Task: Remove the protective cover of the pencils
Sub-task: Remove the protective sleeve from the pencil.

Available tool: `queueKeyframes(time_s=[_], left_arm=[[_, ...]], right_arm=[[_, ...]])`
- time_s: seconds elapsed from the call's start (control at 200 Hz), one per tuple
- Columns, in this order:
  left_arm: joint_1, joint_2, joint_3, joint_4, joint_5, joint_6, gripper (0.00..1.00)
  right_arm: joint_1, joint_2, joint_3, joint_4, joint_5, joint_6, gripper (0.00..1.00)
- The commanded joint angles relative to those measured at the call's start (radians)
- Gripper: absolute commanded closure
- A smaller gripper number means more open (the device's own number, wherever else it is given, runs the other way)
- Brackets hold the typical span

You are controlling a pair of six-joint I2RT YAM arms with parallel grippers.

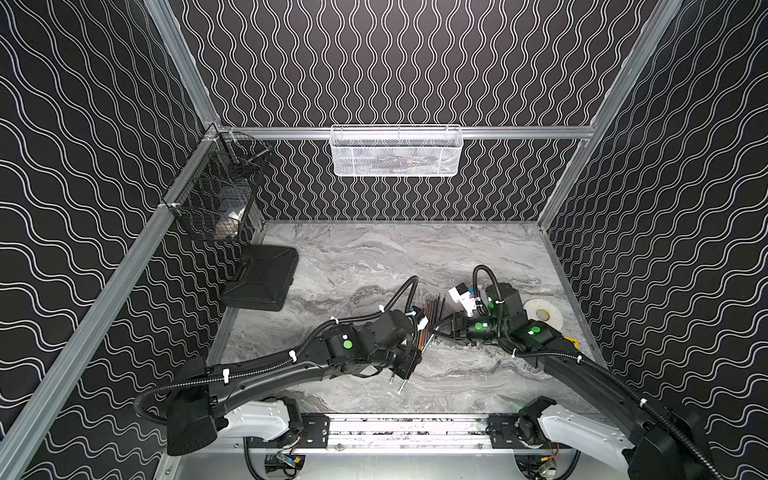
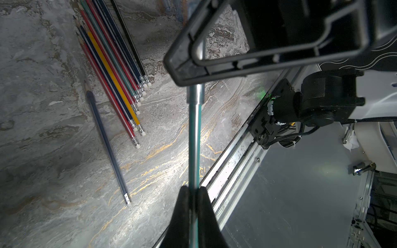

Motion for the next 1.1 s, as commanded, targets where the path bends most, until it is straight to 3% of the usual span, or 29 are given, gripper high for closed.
queueKeyframes(time_s=[0.0, 0.05, 0.17, 0.34, 0.47, 0.525, 0.781, 0.916, 1.001, 1.096], left_arm=[[-0.001, 0.005, 0.008, 0.019, 0.006, 0.03, 1.0], [-0.001, 0.008, 0.006, 0.015, 0.004, 0.033, 1.0], [0.0, 0.009, -0.006, 0.007, -0.021, 0.035, 0.77], [0.0, 0.011, -0.017, 0.008, -0.015, 0.033, 0.75], [-0.001, 0.006, -0.026, 0.011, -0.012, 0.033, 0.84], [0.0, 0.004, -0.029, 0.015, -0.005, 0.036, 1.0], [-0.001, -0.015, -0.041, 0.001, -0.023, 0.027, 1.0], [-0.001, -0.015, -0.07, 0.002, -0.019, 0.012, 1.0], [-0.001, -0.033, -0.11, 0.012, -0.008, -0.002, 1.0], [-0.001, -0.062, -0.149, 0.018, 0.002, -0.018, 1.0]], right_arm=[[0.007, -0.001, -0.002, 0.101, -0.002, 0.059, 0.93], [0.007, -0.007, -0.008, 0.118, -0.003, 0.087, 1.0], [0.007, -0.02, -0.009, 0.131, 0.0, 0.117, 1.0], [0.006, -0.034, -0.003, 0.109, 0.036, 0.12, 1.0], [0.007, -0.03, 0.003, 0.106, 0.043, 0.122, 1.0], [0.007, -0.03, 0.011, 0.09, 0.054, 0.111, 1.0], [0.006, -0.017, 0.017, 0.058, 0.082, 0.098, 1.0], [-0.005, -0.041, 0.03, -0.031, 0.186, 0.065, 1.0], [-0.047, -0.042, 0.048, -0.089, 0.23, 0.036, 1.0], [-0.148, -0.014, 0.08, -0.132, 0.192, -0.008, 1.0]])
